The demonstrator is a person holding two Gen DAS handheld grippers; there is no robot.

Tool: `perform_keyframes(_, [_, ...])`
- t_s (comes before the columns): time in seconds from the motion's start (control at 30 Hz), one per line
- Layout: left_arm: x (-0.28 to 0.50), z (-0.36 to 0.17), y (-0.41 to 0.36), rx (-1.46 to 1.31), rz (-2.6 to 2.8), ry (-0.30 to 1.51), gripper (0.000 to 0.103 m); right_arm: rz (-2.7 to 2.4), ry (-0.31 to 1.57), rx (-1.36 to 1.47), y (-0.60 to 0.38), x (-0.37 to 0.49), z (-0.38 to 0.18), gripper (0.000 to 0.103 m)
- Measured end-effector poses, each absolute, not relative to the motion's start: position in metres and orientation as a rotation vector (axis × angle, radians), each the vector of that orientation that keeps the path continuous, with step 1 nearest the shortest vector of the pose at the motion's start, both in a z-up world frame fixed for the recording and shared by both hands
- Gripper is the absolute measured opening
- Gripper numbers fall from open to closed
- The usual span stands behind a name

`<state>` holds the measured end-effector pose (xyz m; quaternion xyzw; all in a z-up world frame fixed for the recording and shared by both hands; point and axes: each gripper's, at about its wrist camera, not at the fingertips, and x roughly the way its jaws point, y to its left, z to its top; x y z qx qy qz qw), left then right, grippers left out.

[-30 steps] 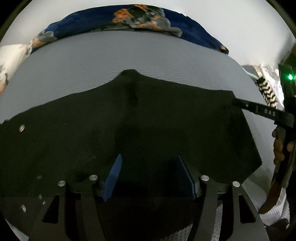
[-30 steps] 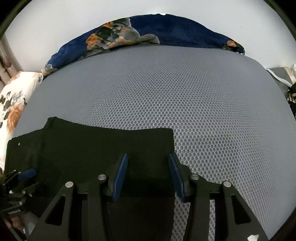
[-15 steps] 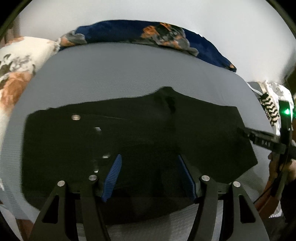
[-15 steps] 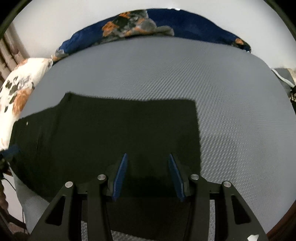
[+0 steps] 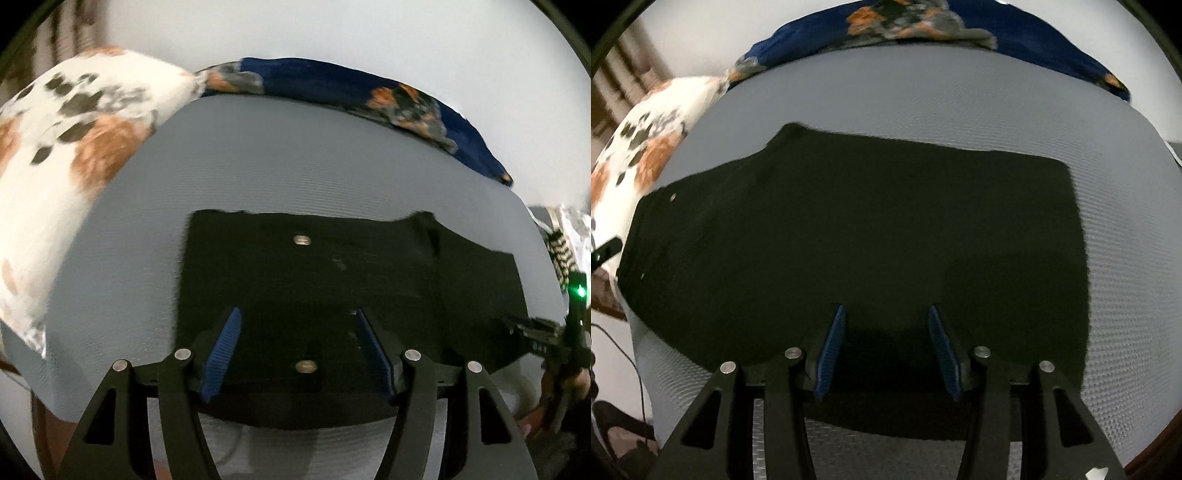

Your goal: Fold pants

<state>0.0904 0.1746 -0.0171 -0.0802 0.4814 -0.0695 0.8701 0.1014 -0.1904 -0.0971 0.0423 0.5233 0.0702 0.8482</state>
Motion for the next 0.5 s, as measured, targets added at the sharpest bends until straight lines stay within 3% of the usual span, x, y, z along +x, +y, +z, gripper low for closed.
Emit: perform_keyframes(0.5, [0.091, -0.051, 0.269, -0.408, -0.132, 1.082, 0.067, 0.338, 1.174, 0.179, -0.131, 0.119, -0.094, 0.051])
